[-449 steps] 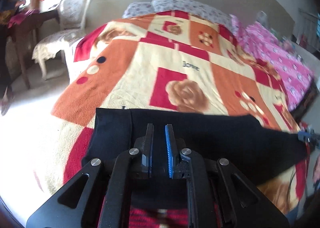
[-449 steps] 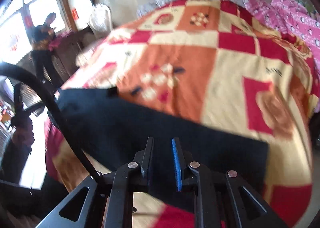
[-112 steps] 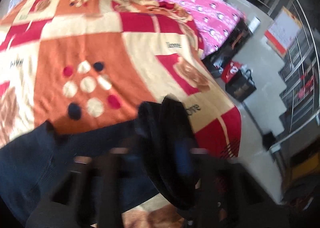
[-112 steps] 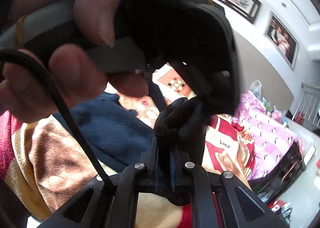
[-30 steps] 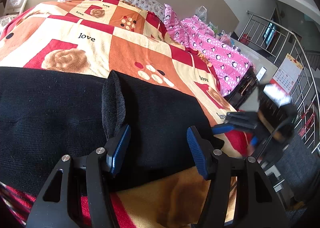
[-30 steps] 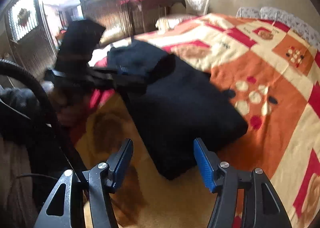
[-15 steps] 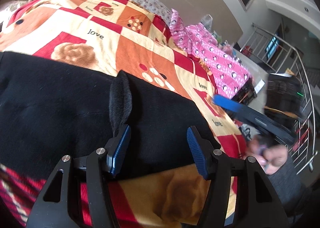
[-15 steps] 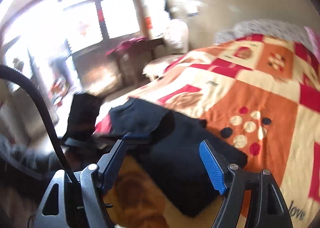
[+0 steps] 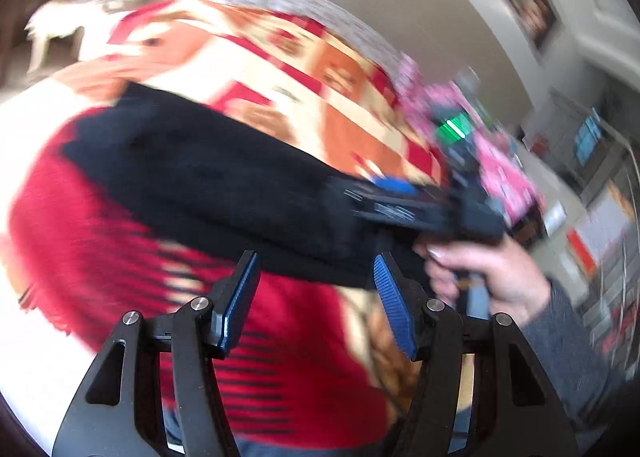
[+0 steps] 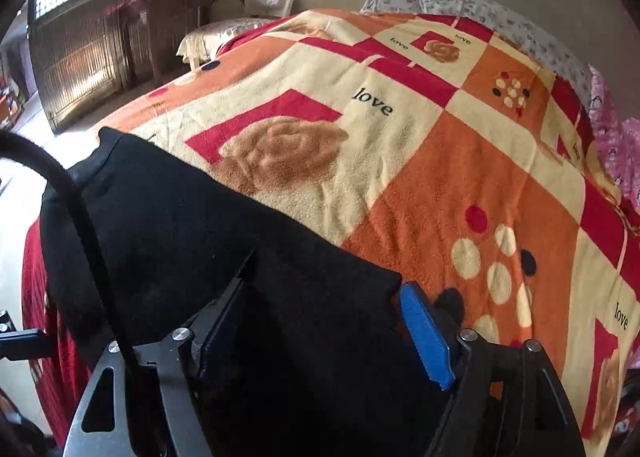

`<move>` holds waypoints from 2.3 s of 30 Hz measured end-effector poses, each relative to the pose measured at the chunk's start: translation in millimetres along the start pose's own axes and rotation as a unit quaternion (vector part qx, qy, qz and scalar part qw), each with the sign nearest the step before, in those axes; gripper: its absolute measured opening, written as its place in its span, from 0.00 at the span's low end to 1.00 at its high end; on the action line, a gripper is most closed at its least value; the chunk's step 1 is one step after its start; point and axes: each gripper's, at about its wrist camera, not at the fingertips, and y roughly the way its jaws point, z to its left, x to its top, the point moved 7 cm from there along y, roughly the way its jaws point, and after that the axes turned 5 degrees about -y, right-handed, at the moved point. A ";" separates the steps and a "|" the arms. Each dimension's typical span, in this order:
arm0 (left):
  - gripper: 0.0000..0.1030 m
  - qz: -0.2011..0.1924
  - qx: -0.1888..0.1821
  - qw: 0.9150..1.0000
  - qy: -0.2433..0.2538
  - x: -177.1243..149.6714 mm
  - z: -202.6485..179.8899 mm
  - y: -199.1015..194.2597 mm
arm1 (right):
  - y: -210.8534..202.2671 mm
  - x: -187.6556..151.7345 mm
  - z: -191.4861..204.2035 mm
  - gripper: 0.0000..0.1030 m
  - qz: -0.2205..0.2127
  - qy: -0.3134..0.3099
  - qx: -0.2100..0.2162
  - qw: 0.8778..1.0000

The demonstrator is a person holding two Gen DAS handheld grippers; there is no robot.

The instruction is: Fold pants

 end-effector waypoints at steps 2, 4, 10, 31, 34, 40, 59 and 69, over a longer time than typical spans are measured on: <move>0.59 -0.027 0.010 0.997 -0.069 12.0 29.9 -13.2 | -4.4 -2.4 -6.1 0.72 -0.007 0.017 0.015 1.000; 0.64 -0.046 0.003 0.986 -0.159 22.7 62.6 -19.3 | -23.9 -6.7 -15.4 0.66 -0.039 0.036 0.013 0.999; 0.69 -0.051 -0.020 0.956 -0.288 42.4 106.4 -4.5 | -106.9 -33.0 -33.8 0.66 -0.194 0.037 -0.034 0.980; 0.12 -0.180 0.243 0.952 0.041 50.2 48.2 0.3 | -112.1 -87.3 -50.4 0.67 -0.217 0.087 -0.043 0.971; 0.12 -0.206 0.252 0.930 0.172 41.1 2.6 0.9 | -120.7 -76.9 -63.3 0.67 -0.221 0.156 0.052 0.961; 0.12 -0.219 0.203 0.878 0.373 -0.5 -88.6 12.0 | -125.7 -28.6 -62.8 0.67 -0.178 0.279 0.383 0.863; 0.12 -0.149 0.179 0.860 0.455 -14.1 -99.8 33.3 | -65.9 47.5 -9.3 0.08 -0.061 0.169 0.404 0.897; 0.12 -0.073 0.116 0.866 0.481 -56.5 -147.3 77.8 | -68.4 -22.0 -75.5 0.06 -0.045 0.225 0.368 0.901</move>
